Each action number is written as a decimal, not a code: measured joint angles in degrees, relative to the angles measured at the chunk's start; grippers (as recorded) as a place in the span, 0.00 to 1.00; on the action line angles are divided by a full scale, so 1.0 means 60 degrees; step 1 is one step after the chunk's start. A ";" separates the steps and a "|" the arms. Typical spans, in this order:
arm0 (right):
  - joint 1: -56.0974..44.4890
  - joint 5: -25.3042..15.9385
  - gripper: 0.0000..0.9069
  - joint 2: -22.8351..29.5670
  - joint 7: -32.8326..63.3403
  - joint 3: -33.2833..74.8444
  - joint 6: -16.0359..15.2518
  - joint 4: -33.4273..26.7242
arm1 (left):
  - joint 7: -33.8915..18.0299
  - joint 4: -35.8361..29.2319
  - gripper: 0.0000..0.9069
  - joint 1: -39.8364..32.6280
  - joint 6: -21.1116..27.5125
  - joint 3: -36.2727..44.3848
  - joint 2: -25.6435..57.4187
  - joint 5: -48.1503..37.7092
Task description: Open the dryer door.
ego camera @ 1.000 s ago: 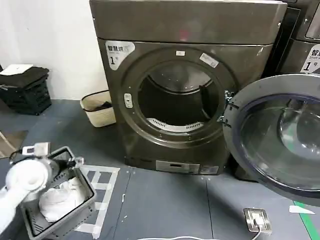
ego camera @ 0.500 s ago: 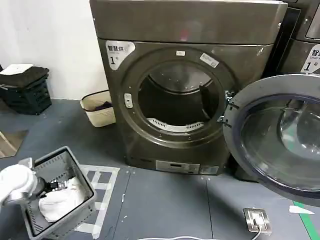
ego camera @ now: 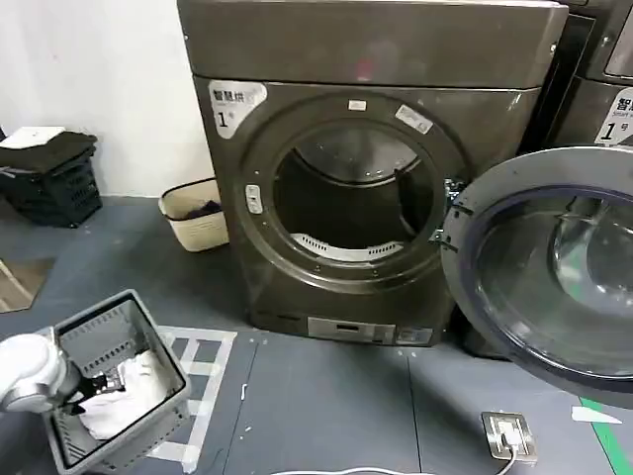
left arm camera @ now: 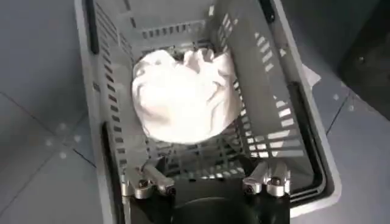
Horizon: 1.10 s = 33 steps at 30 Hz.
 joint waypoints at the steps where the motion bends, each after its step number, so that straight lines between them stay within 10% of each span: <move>1: 0.0006 -0.0017 1.00 0.0010 -0.0011 -0.0019 0.0025 0.0003 | -0.0025 0.0011 1.00 -0.0001 0.0000 0.0017 -0.0023 -0.0033; 33: 0.0027 -0.0343 1.00 0.0148 -0.0205 -0.0179 0.0456 0.0388 | -0.0303 0.0809 1.00 -0.0709 0.0001 0.0534 -0.1067 -0.0837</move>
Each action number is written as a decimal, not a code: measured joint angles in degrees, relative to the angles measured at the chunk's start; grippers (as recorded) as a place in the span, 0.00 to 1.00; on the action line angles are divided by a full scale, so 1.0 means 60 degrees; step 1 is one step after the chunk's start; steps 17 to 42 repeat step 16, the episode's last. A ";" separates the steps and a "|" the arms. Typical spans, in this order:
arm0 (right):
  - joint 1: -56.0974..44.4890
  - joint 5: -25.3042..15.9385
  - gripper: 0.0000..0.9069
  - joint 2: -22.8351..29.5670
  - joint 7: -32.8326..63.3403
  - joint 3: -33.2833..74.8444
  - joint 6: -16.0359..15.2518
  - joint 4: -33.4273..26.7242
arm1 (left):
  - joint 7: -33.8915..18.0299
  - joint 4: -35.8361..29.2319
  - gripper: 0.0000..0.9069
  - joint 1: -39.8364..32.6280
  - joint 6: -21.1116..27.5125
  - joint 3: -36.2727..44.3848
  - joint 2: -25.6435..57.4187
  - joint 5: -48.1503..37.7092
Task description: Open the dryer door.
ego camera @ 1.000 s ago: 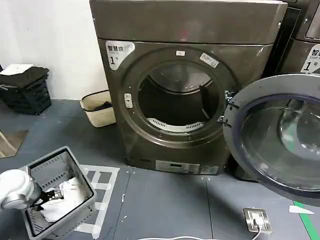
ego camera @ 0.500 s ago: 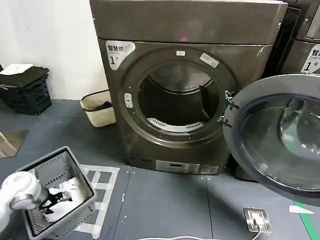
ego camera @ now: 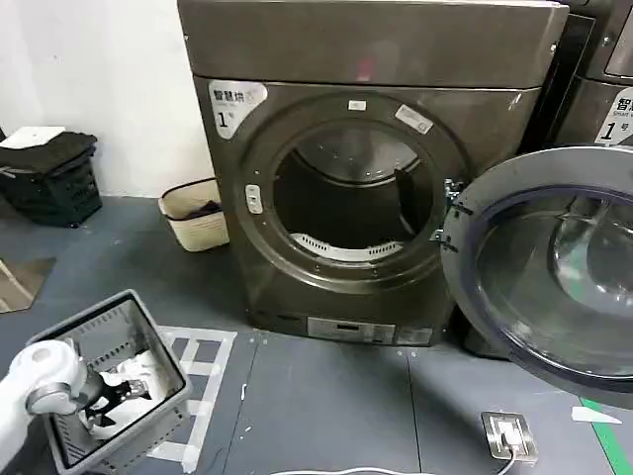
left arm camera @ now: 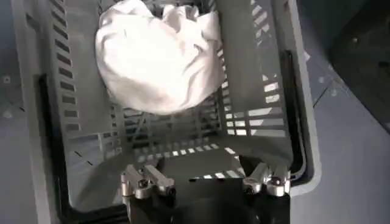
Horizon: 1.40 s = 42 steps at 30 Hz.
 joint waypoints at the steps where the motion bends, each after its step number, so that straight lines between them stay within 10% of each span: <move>1: -0.0003 0.0000 1.00 0.0000 -0.0005 0.0005 0.0010 -0.0008 | 0.0005 0.0017 1.00 0.0000 0.0000 -0.0009 0.0000 -0.0022; 42: -0.0041 -0.0070 1.00 0.0046 -0.0123 0.0001 0.0151 -0.0086 | 0.0098 0.0005 1.00 -0.0088 0.0000 -0.0042 0.0042 -0.0020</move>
